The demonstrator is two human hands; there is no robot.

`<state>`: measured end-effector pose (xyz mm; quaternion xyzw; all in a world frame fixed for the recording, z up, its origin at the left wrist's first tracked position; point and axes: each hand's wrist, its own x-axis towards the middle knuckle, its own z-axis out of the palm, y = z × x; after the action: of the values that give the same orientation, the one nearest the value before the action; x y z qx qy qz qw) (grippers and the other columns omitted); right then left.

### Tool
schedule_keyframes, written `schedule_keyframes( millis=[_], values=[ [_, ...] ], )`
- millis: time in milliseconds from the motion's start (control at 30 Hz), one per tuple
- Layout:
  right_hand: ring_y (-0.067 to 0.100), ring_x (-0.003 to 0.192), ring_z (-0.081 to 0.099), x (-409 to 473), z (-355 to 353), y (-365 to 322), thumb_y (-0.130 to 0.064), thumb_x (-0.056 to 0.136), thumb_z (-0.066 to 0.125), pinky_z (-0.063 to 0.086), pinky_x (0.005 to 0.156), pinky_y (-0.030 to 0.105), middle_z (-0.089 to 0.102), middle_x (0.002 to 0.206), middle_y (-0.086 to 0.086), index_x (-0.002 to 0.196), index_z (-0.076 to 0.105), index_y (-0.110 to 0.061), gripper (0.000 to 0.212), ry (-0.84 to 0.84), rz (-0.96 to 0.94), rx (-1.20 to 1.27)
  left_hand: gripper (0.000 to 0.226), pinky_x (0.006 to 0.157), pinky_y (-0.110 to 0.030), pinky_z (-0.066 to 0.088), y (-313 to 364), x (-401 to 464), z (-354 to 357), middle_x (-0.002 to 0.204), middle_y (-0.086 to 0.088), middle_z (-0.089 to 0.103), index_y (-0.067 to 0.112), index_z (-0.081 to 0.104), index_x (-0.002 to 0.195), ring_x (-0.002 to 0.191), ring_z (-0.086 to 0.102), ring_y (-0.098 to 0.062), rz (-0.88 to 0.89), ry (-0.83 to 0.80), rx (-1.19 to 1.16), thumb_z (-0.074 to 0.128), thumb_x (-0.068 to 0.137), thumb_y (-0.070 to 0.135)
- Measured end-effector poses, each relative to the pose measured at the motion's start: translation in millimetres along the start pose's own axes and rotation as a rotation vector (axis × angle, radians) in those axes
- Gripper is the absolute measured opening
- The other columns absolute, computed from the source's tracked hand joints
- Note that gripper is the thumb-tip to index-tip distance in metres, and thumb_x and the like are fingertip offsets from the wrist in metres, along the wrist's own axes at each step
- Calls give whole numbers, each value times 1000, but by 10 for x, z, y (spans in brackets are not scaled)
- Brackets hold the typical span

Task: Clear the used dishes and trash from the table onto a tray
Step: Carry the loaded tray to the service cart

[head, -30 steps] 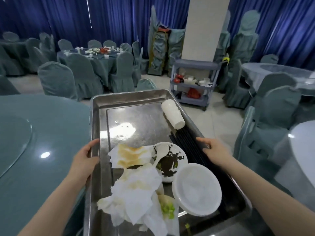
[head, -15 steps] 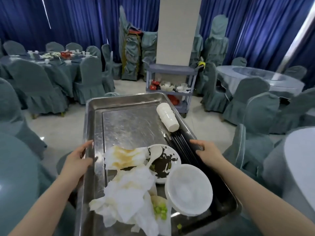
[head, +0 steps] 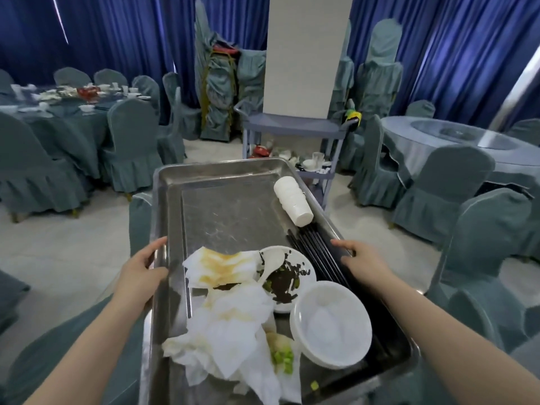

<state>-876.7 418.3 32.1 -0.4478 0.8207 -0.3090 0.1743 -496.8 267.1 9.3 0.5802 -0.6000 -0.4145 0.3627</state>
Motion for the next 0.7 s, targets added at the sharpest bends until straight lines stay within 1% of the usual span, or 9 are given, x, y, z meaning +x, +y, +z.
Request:
schedule_keyframes(
  millis=[67, 200, 267, 333, 367, 433, 533, 633, 700],
  values=[
    [10, 97, 55, 596, -32, 27, 1, 84, 53, 35, 76, 13, 66, 121, 2, 122, 64, -28, 49, -6, -17, 11, 75, 31, -18, 34, 124, 426, 244, 136, -10, 53, 49, 52, 126, 28, 38, -12, -7, 2, -30, 50, 76, -7],
    [19, 108, 58, 1709, -30, -5, 4, 83, 52, 43, 96, 28, 65, 121, 4, 122, 65, -24, 50, -37, -51, 12, 73, 32, -19, 37, 350, 1246, 674, 144, -5, 46, 46, 49, 130, 37, 46, -7, -41, 45, -10, 52, 79, -5],
    [13, 89, 59, 2275, 0, 25, 5, 82, 53, 43, 84, 25, 67, 109, 6, 122, 65, -24, 50, -42, -57, -3, 73, 39, -17, 42, 448, 1707, 938, 146, -8, 43, 44, 49, 131, 56, 57, -9, -49, 45, -8, 54, 80, -7],
    [0, 63, 46, 2891, 47, 55, 5, 81, 55, 39, 65, 20, 62, 86, 1, 121, 66, -24, 50, -21, -83, -27, 71, 45, -17, 43, 544, 2223, 1222, 145, -10, 43, 39, 49, 132, 84, 65, -26, -8, 50, -27, 53, 81, -10],
    [-4, 58, 40, 3182, 72, 81, 5, 81, 55, 35, 58, 17, 57, 80, -2, 121, 67, -24, 50, -12, -84, -41, 70, 50, -18, 44, 609, 2477, 1369, 145, -10, 43, 36, 49, 134, 96, 63, -27, -2, 54, -20, 52, 81, -11],
    [-3, 55, 40, 3726, 77, 129, 4, 82, 55, 33, 54, 14, 56, 74, -3, 120, 67, -26, 50, 4, -49, -56, 70, 56, -22, 48, 739, 3015, 1680, 146, -10, 42, 33, 48, 136, 94, 60, -21, -15, 31, -38, 51, 82, -11],
    [3, 57, 40, 4494, 13, 230, 4, 84, 54, 35, 58, 21, 55, 79, 1, 123, 65, -24, 49, 10, 1, -43, 70, 48, -20, 44, 915, 3789, 2159, 147, -11, 40, 35, 47, 136, 89, 65, -30, -18, -25, -40, 51, 83, -10],
    [-5, 57, 37, 5175, -125, 355, 6, 83, 53, 34, 53, 7, 55, 81, -4, 122, 65, -22, 49, 28, 24, -43, 72, 57, -15, 42, 1139, 4471, 2654, 144, -6, 44, 35, 49, 135, 84, 58, -7, -7, -45, -38, 52, 80, -11],
    [-2, 64, 46, 5621, -229, 479, 6, 83, 55, 35, 54, 1, 61, 82, -6, 120, 66, -22, 48, 45, 47, -40, 74, 63, -18, 43, 1293, 4917, 3031, 142, -5, 47, 33, 50, 134, 85, 53, -5, 0, -71, -35, 53, 77, -14]
  ],
)
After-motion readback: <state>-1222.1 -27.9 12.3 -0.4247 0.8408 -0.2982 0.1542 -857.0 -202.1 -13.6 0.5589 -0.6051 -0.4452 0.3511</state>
